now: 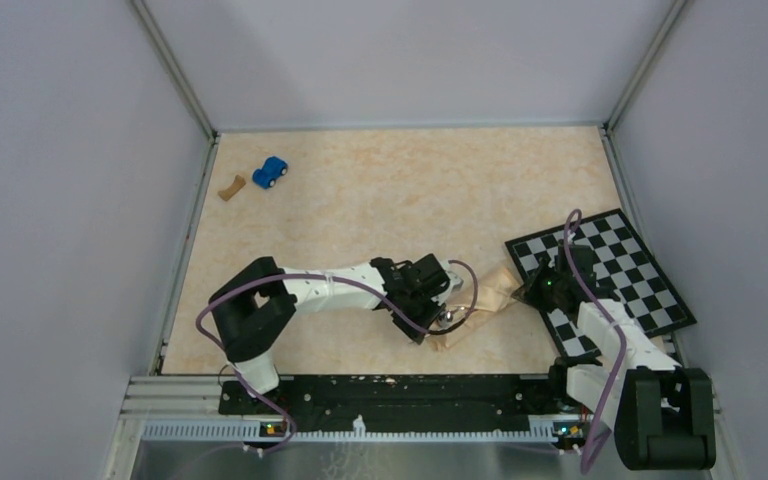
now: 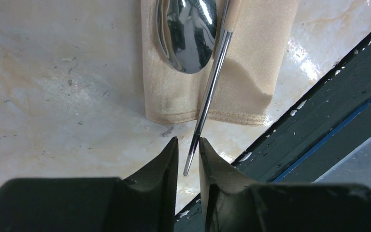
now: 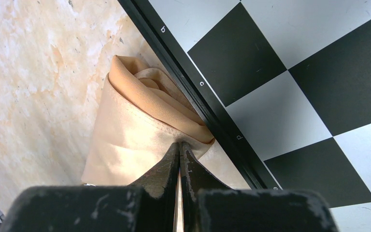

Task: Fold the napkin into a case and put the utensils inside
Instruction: Insert the utensils into the folded napkin.

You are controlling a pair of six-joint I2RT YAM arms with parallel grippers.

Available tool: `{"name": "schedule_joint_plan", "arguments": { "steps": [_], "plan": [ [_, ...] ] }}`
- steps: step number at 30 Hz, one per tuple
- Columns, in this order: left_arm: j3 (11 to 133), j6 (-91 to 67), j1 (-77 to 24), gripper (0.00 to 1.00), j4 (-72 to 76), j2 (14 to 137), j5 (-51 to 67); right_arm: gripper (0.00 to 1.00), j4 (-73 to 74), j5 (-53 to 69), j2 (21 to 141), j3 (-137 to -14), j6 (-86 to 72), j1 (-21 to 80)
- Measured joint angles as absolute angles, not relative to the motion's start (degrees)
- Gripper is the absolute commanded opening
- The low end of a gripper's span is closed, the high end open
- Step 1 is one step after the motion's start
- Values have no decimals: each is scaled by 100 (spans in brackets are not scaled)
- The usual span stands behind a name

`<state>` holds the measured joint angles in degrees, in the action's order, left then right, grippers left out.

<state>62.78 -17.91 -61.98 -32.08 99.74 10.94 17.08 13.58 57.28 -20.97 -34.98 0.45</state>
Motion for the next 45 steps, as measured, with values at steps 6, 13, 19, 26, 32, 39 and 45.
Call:
{"name": "schedule_joint_plan", "arguments": {
  "steps": [6, 13, 19, 26, 32, 39, 45],
  "plan": [
    [6270, -1789, -6200, 8, -3140, 9990, 1129, 0, 1710, 1358, 5728, -2097, -3498, 45],
    [6683, -1769, -6346, 1, -3341, 10206, 1221, 0, 1710, 1361, 5725, -2097, -3498, 45],
    [7516, -1699, -6615, 1, -3610, 10619, 1190, 0, 1708, 1361, 5699, -2097, -3498, 45],
    [8272, -1612, -6652, 1, -4007, 11104, 1151, 0, 1708, 1363, 5699, -2097, -3496, 45],
    [8884, -1686, -6648, 4, -4270, 11614, 1131, 0, 1710, 1361, 5699, -2097, -3496, 45],
    [9194, -2043, -6648, 6, -4451, 11817, 1133, 0, 1710, 1361, 5677, -2097, -3496, 45],
    [9225, -2324, -6648, 3, -4362, 11937, 1160, 0, 1706, 1361, 5655, -2097, -3498, 45]
  ]
}}
